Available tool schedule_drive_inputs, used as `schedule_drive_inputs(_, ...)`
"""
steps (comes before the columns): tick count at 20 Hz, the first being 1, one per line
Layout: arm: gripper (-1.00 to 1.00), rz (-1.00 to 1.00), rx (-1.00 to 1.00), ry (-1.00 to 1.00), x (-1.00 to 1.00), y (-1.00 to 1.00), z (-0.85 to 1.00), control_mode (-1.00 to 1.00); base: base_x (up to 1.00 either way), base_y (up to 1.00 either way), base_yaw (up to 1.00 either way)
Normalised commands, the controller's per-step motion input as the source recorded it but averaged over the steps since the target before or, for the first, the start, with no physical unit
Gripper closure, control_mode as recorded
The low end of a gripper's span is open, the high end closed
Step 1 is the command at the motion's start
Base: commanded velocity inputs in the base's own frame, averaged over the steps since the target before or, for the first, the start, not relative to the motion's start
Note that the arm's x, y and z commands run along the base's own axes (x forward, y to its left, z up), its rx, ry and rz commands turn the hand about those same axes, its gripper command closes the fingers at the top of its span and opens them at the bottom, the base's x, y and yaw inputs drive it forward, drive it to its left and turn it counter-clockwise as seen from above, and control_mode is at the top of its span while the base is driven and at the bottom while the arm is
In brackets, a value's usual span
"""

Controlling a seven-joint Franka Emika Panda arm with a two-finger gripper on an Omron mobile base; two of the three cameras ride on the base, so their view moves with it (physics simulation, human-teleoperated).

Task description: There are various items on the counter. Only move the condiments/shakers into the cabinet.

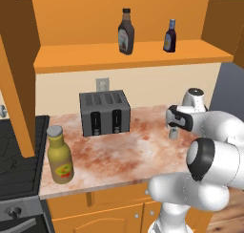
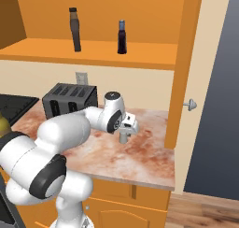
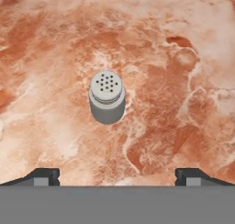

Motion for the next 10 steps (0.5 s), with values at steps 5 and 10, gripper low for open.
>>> schedule_drive_inputs(5, -1.00, 0.00, 0.00, -0.09, 0.00, 0.00, -0.25, -1.00, 0.00, 0.00, 0.00)
schedule_drive_inputs(10, -1.00, 0.00, 0.00, -0.08, 0.00, 0.00, -0.19, -1.00, 0.00, 0.00, 0.00)
